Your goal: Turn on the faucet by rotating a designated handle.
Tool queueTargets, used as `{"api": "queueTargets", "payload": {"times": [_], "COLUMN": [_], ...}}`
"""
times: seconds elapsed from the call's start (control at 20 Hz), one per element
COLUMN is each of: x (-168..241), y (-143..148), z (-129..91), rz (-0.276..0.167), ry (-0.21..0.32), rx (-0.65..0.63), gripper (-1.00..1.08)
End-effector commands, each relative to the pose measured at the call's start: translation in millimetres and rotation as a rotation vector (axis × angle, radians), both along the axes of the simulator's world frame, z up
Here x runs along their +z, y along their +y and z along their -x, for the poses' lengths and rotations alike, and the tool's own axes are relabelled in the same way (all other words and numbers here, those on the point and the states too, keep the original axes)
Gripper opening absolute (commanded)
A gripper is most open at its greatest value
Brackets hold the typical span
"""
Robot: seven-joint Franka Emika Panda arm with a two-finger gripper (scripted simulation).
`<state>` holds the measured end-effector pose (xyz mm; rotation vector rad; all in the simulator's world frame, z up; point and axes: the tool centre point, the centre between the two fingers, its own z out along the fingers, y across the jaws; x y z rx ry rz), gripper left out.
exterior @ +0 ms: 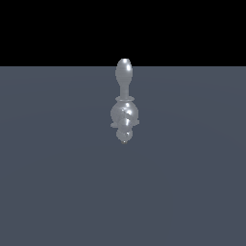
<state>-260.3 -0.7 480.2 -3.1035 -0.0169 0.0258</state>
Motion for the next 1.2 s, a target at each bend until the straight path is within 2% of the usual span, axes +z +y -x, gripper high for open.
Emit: {"api": "queueTargets", "payload": {"times": [0.0,0.05,0.1,0.2,0.25,0.3,0.35,0.4,0.45,0.5,0.55,0.6,0.65,0.7,0.75,0.8,0.85,0.9,0.95,1.0,1.05,1.1,1.15], "x": [-29.1,-38.4,-67.5,-108.8,-129.0,-131.4,-153.9,-168.6,-171.6,-185.3,-191.6,-206.3,-215.4,-221.6,-220.6,-226.1,-235.1,-236.4,-243.7,-261.4,-269.1,-298.0,-301.2], "y": [3.6,14.6,32.0,-4.1,16.3,31.5,-5.3,18.6,21.5,37.0,13.9,21.3,7.3,-2.0,22.4,35.7,13.6,40.7,63.5,46.6,2.0,32.9,39.8], "z": [-4.7,-11.3,-13.4,-23.8,-23.4,-24.3,-22.3,-27.1,-42.7,-47.0,-61.0,-65.8,-74.0,-86.5,-106.5,-119.1,-130.1,-143.1,-155.5,-146.8,-149.7,-129.6,-130.4], "rz": [-0.001,-0.014,-0.012,0.006,0.023,0.030,0.012,-0.013,-0.061,-0.019,-0.023,-0.016,-0.063,-0.095,-0.090,-0.025,-0.041,-0.026,-0.033,-0.034,-0.035,-0.072,-0.080], "ry": [0.085,0.085,0.126,0.177,0.193,0.200,0.243,0.248,0.223,0.231,0.214,0.220,0.211,0.191,0.155,0.141,0.126,0.108,0.085,0.101,0.116,0.148,0.156], "rx": [0.015,0.042,0.095,0.047,0.144,0.186,0.122,0.181,0.183,0.249,0.246,0.291,0.205,0.180,0.233,0.307,0.270,0.343,0.412,0.313,0.214,0.302,0.321], "gripper": [-0.34,-0.19,-0.10,-0.24,-0.22,-0.22,-0.20,-0.17,-0.14,-0.16,-0.16,0.28,0.33,0.39,0.42,0.39,0.09,0.11,0.41,0.67,0.67,-0.13,-0.13]}}
